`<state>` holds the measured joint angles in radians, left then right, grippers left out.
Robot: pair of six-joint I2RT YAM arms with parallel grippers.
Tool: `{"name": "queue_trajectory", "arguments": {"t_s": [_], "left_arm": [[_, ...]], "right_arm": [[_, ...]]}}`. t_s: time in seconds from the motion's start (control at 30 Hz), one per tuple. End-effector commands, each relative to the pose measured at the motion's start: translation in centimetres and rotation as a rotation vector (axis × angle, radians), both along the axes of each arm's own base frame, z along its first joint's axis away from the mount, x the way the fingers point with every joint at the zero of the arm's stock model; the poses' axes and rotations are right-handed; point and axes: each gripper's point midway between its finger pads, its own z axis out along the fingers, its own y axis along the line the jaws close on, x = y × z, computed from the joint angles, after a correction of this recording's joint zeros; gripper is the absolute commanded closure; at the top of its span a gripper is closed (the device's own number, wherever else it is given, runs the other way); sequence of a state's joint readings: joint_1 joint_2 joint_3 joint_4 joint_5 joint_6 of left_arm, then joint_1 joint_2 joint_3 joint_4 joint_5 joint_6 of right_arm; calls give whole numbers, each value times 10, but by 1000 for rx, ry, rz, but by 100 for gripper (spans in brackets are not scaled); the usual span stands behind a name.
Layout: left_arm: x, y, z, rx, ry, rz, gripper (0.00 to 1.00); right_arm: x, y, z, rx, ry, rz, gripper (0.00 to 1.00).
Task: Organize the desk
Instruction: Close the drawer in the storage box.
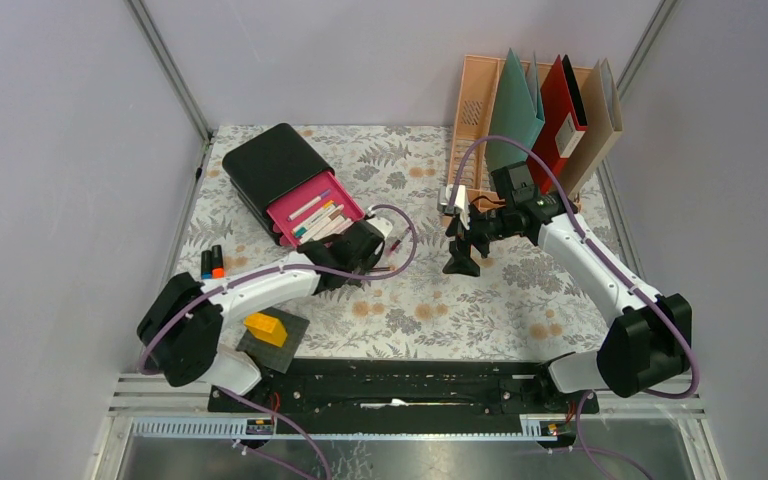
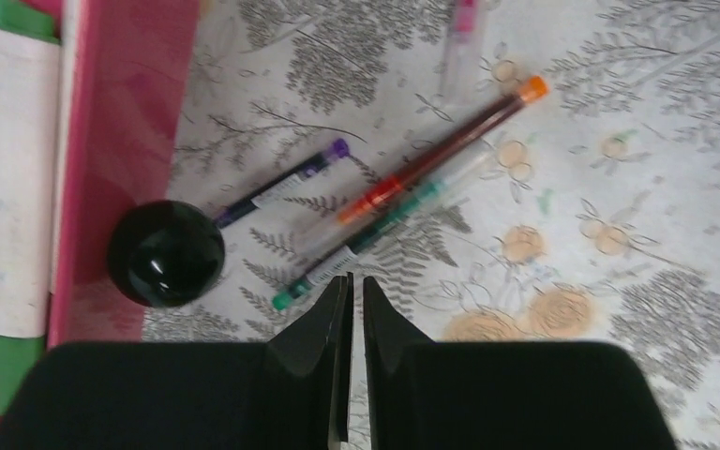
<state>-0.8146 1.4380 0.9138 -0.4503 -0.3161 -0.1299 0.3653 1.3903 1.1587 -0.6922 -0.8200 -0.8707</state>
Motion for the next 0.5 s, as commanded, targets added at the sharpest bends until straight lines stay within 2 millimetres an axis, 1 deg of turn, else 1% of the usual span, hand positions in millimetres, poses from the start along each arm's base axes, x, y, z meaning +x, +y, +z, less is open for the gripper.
{"name": "queue_trajectory", "arguments": {"t_s": [0.0,0.1,0.17,0.27,0.37,0.47], "left_arm": [[36,3,19,95,-185,13,88],[48,12,17,178,-243,39,81],[56,20,16,238,-277,72,79],[67,33,20,334,-342,128,69],[77,40,30,389,-401,178,55],[85,37,40,388,-441,188,39]], "right_arm": [[5,-1,-2,-4,-21,0,0],[5,-1,-2,-3,-23,1,0],[5,-1,-3,-1,-20,2,0],[4,-1,-3,-2,-18,2,0],[4,-1,-3,-1,-19,3,0],[4,-2,-2,1,-22,3,0]]}}
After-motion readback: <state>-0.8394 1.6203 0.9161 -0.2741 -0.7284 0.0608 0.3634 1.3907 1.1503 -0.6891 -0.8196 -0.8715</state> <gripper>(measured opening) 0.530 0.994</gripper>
